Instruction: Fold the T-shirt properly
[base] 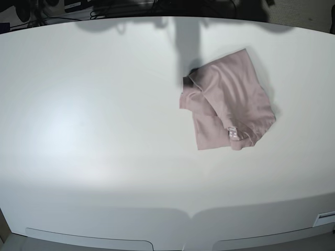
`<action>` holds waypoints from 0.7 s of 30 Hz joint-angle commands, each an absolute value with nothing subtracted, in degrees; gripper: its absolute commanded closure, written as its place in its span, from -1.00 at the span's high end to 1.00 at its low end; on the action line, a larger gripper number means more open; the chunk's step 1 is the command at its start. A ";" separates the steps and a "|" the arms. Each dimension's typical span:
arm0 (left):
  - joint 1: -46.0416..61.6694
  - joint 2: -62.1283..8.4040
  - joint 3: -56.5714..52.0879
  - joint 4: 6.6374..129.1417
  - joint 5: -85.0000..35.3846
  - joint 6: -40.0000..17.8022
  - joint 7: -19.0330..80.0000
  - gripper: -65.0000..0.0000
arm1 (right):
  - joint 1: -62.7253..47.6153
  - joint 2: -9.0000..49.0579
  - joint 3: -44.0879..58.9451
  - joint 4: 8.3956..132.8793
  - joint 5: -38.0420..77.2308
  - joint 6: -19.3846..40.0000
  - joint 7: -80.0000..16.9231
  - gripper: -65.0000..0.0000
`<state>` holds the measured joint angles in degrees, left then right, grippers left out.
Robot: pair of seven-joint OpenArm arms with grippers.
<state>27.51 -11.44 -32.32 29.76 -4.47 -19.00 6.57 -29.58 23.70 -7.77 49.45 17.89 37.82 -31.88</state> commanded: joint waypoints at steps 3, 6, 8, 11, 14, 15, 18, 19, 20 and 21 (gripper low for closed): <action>27.90 -12.21 -32.51 29.65 -4.49 -19.09 6.76 -0.14 | -27.73 24.38 -7.64 48.29 17.98 38.04 -31.94 0.05; 27.92 -12.27 -32.51 29.65 -4.47 -19.09 6.63 -0.14 | -25.36 24.40 -7.64 46.13 17.98 38.04 -31.88 0.05; 27.88 -12.27 -32.51 29.65 -4.45 -19.14 6.33 -0.14 | -23.83 24.23 -7.64 44.60 17.98 38.04 -31.42 0.05; 27.27 -12.23 -32.51 29.65 -3.84 -19.27 6.35 -0.15 | -22.20 23.66 -7.90 43.24 17.93 38.15 -31.48 0.05; 26.92 -12.23 -32.51 29.65 -2.35 -19.27 6.87 -0.16 | -21.52 23.70 -10.70 42.96 17.93 38.11 -31.44 0.05; 26.96 -12.23 -32.51 29.65 -2.35 -19.27 7.09 -0.16 | -21.43 23.68 -12.10 42.94 17.87 38.13 -31.46 0.05; 27.07 -12.21 -32.51 29.65 -2.42 -19.27 7.40 -0.15 | -21.45 23.62 -17.45 42.96 16.40 38.11 -29.80 0.05; 27.11 -12.23 -32.51 29.65 -2.57 -19.27 7.35 -0.15 | -21.45 23.64 -19.49 42.94 16.25 38.06 -29.39 0.05; 27.09 -12.23 -32.51 29.65 -2.57 -19.27 7.07 -0.15 | -21.43 23.64 -21.39 42.96 16.21 38.06 -29.12 0.05; 26.98 -12.23 -32.51 29.67 -2.57 -19.25 6.55 -0.15 | -21.41 23.64 -23.18 42.96 16.23 38.06 -28.42 0.05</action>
